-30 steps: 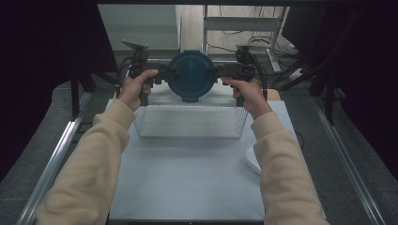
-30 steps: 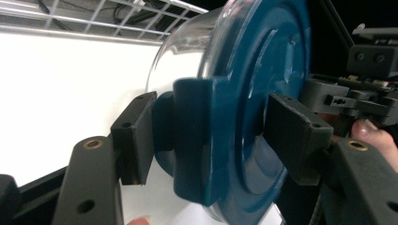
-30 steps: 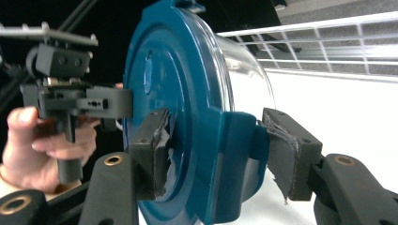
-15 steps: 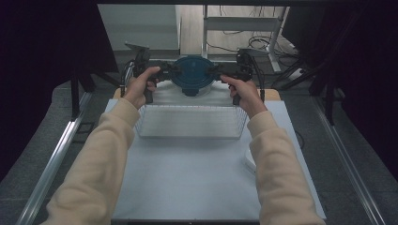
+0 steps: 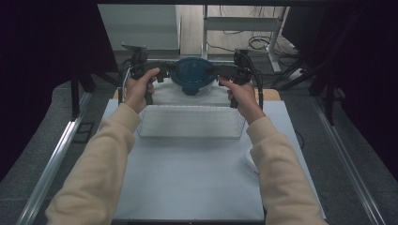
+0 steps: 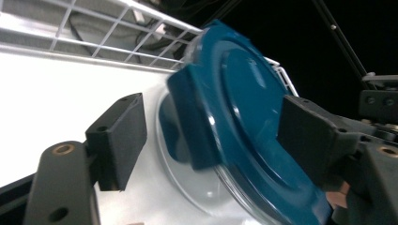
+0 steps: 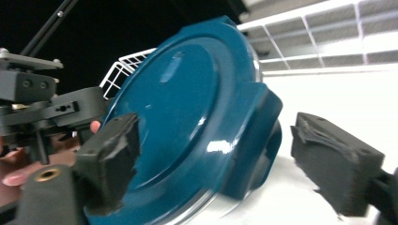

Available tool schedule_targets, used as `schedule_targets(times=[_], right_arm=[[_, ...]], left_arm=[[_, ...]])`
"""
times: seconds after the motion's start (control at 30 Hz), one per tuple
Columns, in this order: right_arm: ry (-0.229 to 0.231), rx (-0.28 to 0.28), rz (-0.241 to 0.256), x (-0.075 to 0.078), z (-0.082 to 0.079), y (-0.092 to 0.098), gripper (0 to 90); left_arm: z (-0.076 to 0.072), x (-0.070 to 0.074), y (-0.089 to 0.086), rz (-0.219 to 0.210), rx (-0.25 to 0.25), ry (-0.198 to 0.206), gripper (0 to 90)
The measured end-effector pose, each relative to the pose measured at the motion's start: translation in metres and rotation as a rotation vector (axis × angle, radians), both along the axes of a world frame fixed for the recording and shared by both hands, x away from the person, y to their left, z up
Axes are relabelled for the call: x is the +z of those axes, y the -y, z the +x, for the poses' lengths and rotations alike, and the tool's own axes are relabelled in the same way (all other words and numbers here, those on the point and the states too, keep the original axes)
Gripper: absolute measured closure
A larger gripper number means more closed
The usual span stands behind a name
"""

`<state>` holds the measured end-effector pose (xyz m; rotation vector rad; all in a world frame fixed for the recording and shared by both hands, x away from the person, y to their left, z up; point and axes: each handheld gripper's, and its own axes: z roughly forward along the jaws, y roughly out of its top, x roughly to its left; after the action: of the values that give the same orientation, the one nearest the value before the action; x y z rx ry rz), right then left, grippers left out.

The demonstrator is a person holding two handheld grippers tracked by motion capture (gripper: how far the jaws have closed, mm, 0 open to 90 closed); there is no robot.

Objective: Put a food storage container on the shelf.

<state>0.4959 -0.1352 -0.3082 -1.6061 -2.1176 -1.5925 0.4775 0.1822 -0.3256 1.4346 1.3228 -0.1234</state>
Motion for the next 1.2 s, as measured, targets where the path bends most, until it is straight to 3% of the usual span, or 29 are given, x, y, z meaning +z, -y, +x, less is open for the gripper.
schedule_targets(times=[0.03, 0.07, 0.1, 0.13, 0.17, 0.2, 0.23, 0.27, 0.3, 0.33, 0.37, 0.4, 0.43, 0.5, 0.53, 0.6, 0.77, 0.87, 0.9, 0.93, 1.07, 1.13, 1.2], right_arm=[[0.019, 0.003, -0.016, 0.003, -0.004, 0.0, 9.1], [0.087, 0.005, -0.064, 0.01, -0.017, 0.002, 9.5], [0.118, 0.011, -0.086, 0.013, -0.024, 0.002, 9.4], [0.118, 0.011, -0.086, 0.013, -0.024, 0.002, 9.4], [0.172, 0.036, -0.122, 0.019, -0.038, 0.006, 9.4], [0.194, 0.04, -0.142, 0.021, -0.045, 0.008, 10.0], [0.223, 0.039, -0.154, 0.022, -0.053, 0.011, 11.8], [0.223, 0.039, -0.154, 0.022, -0.053, 0.011, 11.8], [0.267, 0.052, -0.178, 0.022, -0.068, 0.018, 13.7], [0.267, 0.052, -0.178, 0.022, -0.068, 0.018, 13.7], [0.296, 0.061, -0.198, 0.02, -0.083, 0.026, 14.4], [0.296, 0.061, -0.198, 0.02, -0.083, 0.026, 14.4], [0.317, 0.072, -0.199, 0.016, -0.098, 0.033, 14.5], [0.328, 0.079, -0.198, 0.014, -0.106, 0.036, 14.5], [0.349, 0.093, -0.201, 0.005, -0.125, 0.043, 14.6], [0.357, 0.097, -0.203, 0.002, -0.131, 0.044, 14.8], [0.368, 0.149, -0.223, -0.028, -0.17, 0.053, 16.6], [0.37, 0.162, -0.234, -0.038, -0.18, 0.057, 18.6], [0.364, 0.175, -0.242, -0.049, -0.189, 0.06, 19.2], [0.364, 0.175, -0.242, -0.049, -0.189, 0.06, 19.2], [0.333, 0.174, -0.26, -0.076, -0.206, 0.069, 19.9], [0.321, 0.172, -0.25, -0.083, -0.211, 0.072, 20.3], [0.321, 0.169, -0.239, -0.088, -0.214, 0.074, 20.8]], left_arm=[[-0.008, 0.003, 0.0, 0.01, -0.006, 0.026, 22.7], [-0.02, 0.006, -0.001, 0.033, -0.021, 0.066, 22.3], [-0.02, 0.006, -0.001, 0.033, -0.021, 0.066, 22.2], [-0.028, 0.007, -0.001, 0.054, -0.026, 0.089, 22.2], [-0.046, 0.009, -0.001, 0.095, -0.016, 0.143, 24.0], [-0.055, 0.009, -0.001, 0.115, -0.015, 0.168, 25.1], [-0.055, 0.009, -0.001, 0.115, -0.015, 0.168, 25.4], [-0.065, 0.009, -0.002, 0.133, -0.013, 0.19, 25.4], [-0.074, 0.008, -0.003, 0.15, -0.02, 0.214, 25.8], [-0.084, 0.006, -0.003, 0.162, -0.038, 0.233, 25.8], [-0.099, 0.002, -0.003, 0.196, -0.066, 0.259, 25.8], [-0.099, 0.002, -0.003, 0.196, -0.066, 0.259, 25.9], [-0.119, -0.004, -0.001, 0.235, -0.105, 0.286, 26.8], [-0.127, -0.007, 0.0, 0.259, -0.118, 0.297, 26.3], [-0.137, -0.012, 0.001, 0.289, -0.123, 0.315, 26.0], [-0.148, -0.02, 0.002, 0.307, -0.131, 0.324, 25.4], [-0.18, -0.055, 0.004, 0.334, -0.146, 0.342, 24.2], [-0.191, -0.067, 0.005, 0.35, -0.15, 0.346, 23.7], [-0.199, -0.078, 0.006, 0.365, -0.156, 0.338, 22.9], [-0.199, -0.078, 0.006, 0.365, -0.156, 0.338, 22.6], [-0.214, -0.106, 0.011, 0.392, -0.203, 0.275, 21.4], [-0.218, -0.115, 0.011, 0.423, -0.215, 0.256, 21.2], [-0.22, -0.118, 0.011, 0.429, -0.211, 0.251, 20.8]])
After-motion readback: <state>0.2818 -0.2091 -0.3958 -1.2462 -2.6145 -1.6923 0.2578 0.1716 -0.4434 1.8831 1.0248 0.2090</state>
